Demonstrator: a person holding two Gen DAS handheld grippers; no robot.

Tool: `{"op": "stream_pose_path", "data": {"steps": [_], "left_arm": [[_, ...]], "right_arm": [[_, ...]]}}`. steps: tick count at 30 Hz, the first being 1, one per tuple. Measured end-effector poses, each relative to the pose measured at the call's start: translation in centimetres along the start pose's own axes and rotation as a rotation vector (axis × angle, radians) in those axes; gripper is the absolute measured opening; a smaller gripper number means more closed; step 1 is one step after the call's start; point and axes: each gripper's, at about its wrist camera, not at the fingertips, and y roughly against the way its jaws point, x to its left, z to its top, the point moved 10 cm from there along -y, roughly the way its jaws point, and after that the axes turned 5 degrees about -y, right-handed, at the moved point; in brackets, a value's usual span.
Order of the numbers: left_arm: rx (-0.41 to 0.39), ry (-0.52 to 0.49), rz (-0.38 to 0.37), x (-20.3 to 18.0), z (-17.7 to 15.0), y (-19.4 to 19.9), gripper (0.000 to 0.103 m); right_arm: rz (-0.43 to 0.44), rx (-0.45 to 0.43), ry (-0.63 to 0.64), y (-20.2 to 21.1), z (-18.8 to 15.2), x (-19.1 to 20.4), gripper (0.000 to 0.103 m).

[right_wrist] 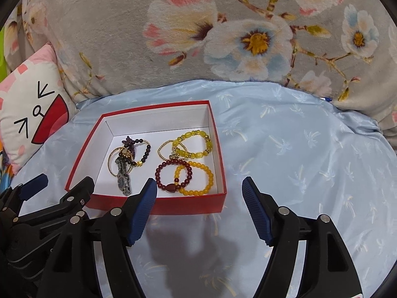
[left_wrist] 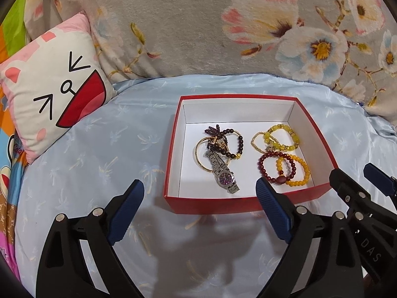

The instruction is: Organize jewelry

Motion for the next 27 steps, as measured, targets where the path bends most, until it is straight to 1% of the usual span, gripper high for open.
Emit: {"op": "stream_pose_path", "data": {"steps": [4, 17, 27], "left_arm": [[-0.003, 0.001, -0.001, -0.2, -0.1, 0.6, 0.089], [0.000, 0.011, -0.003, -0.3, -0.8, 1.7, 0.089], [0.003, 0.021, 0.022, 0.1, -1.2, 2.1, 0.089]], "right_arm": [[-0.011, -0.009, -0.002, 0.5, -0.2, -0.6, 0.071], [-0.019, -0.025, -0.007, 2.1, -0.8, -0.8, 0.071], [-0.017, -0.027, -0.008, 2.4, -1.1, -0.7, 0.071]]}}
